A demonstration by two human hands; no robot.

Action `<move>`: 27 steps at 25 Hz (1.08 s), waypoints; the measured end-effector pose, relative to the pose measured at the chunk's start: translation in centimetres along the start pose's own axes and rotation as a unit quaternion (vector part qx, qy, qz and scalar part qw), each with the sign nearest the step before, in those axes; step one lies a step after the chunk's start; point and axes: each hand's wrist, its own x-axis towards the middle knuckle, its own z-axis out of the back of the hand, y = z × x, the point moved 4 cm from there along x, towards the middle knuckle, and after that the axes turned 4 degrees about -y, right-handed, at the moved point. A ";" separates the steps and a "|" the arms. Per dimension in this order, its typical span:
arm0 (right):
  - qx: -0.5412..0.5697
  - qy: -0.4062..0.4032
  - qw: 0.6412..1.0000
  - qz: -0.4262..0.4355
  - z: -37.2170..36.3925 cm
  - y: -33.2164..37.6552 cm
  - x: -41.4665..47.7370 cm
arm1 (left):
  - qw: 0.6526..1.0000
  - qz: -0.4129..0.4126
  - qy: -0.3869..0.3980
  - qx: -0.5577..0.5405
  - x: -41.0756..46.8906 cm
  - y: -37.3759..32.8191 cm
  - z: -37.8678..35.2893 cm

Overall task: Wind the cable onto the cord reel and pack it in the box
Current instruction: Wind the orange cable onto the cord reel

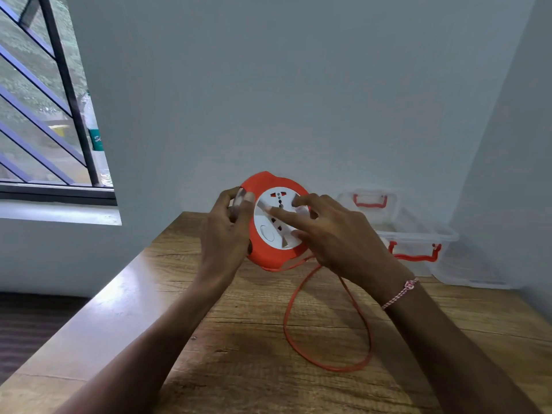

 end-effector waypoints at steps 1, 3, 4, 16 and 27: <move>-0.029 0.011 0.999 0.013 -0.1 0.1 0.1 | 1.000 -0.019 0.001 0.014 -0.1 -0.2 -0.1; -0.048 -0.011 0.998 0.035 0.4 0.3 0.4 | 0.999 -0.043 -0.005 0.027 -0.3 -0.3 -0.3; -0.048 -0.024 0.998 0.042 0.7 0.4 0.6 | 0.998 -0.049 -0.009 0.026 -0.4 -0.4 -0.4; 0.123 -0.128 0.963 -0.203 0.9 1.1 1.3 | 0.991 -0.124 -0.054 0.014 -1.9 -1.7 -0.7; 0.048 -0.042 0.998 -0.007 1.8 0.4 0.6 | 0.997 -0.063 -0.039 -0.009 -0.8 -0.7 -0.2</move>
